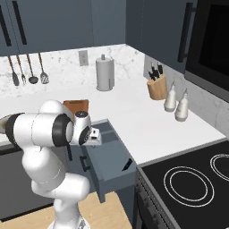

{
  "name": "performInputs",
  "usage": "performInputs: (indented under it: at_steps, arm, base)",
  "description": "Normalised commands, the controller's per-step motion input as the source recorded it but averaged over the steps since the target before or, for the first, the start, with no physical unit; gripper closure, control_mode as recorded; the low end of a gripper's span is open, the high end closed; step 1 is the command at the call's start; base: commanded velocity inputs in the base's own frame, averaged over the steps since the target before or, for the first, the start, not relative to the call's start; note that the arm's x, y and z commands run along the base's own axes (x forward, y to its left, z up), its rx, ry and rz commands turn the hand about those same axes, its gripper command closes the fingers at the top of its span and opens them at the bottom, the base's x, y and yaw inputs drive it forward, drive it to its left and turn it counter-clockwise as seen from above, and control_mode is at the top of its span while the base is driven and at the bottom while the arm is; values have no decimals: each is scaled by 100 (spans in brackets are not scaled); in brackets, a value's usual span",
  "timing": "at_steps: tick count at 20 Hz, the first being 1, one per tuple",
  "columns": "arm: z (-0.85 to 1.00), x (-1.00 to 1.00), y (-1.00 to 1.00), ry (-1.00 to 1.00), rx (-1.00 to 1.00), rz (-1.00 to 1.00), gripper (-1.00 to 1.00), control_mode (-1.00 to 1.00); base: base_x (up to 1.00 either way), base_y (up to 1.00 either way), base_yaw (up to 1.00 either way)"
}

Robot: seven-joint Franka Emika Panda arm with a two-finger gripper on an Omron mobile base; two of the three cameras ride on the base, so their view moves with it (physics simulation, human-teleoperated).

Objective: Pick up the knife from the drawer and place it on the cutting board. Then place the meat from the plate to the cutting board.

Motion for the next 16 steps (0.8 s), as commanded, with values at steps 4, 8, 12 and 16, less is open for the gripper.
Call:
performInputs:
  at_steps: [4, 8, 12, 16]
  arm:
    - [-21, 2, 0, 0, 0, 0, -100, -100]
    - [-23, -1, 0, 0, 0, 0, -100, -100]
    - [-24, -11, 1, 0, 0, 0, -100, -100]
    - [-21, -20, 8, 0, 0, 0, -100, -100]
  base:
    - [0, 0, 0]
    - [0, 0, 0]
    - [0, 0, 0]
    - [0, 0, 0]
